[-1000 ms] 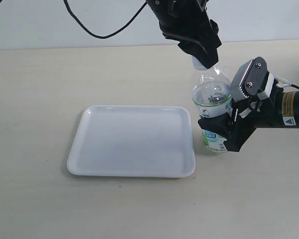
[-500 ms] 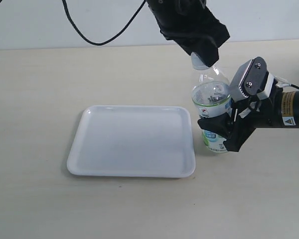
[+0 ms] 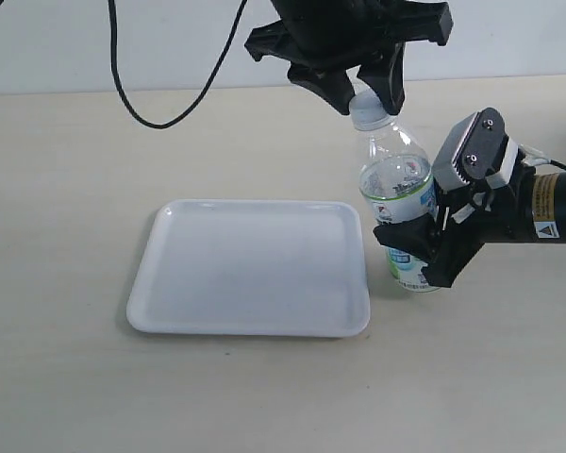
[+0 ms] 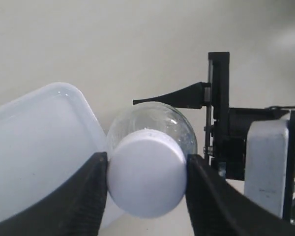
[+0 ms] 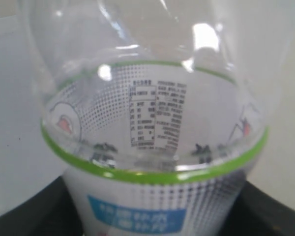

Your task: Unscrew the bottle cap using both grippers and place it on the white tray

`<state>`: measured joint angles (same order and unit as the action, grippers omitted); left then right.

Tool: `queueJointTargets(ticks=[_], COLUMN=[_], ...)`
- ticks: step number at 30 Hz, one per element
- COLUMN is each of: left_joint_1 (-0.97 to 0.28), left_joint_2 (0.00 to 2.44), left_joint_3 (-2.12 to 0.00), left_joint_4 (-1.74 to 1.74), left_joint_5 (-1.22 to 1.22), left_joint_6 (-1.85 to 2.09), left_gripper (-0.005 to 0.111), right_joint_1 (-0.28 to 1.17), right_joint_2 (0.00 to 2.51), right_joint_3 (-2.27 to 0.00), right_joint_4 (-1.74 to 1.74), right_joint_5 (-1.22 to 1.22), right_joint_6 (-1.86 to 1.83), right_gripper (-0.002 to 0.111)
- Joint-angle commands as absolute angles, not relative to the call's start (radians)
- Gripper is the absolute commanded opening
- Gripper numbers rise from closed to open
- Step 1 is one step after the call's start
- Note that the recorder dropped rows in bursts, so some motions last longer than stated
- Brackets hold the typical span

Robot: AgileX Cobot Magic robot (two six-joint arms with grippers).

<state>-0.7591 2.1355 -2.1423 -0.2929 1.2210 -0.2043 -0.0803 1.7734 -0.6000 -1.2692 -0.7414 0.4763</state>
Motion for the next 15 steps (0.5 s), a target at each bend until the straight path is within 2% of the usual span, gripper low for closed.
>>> queueJointTargets(ticks=[1,15], left_joint_1=[-0.758,-0.766], left_joint_2=[2.126,2.133], left_joint_3=[-2.140,-2.140], left_joint_4=[-0.297,-0.323], left_joint_5=[1.221,1.221], left_joint_6=[-0.368,-0.835], left_gripper=[0.000,0.000], right_joint_1=[-0.081,-0.081], right_joint_2=[1.769,1.769], right_joint_3=[-0.601,-0.601], right_joint_4=[-1.274,-1.274], right_joint_5=[-0.733,-0.735], right_joint_6=[0.476,0.476], right_gripper=[0.000,0.000])
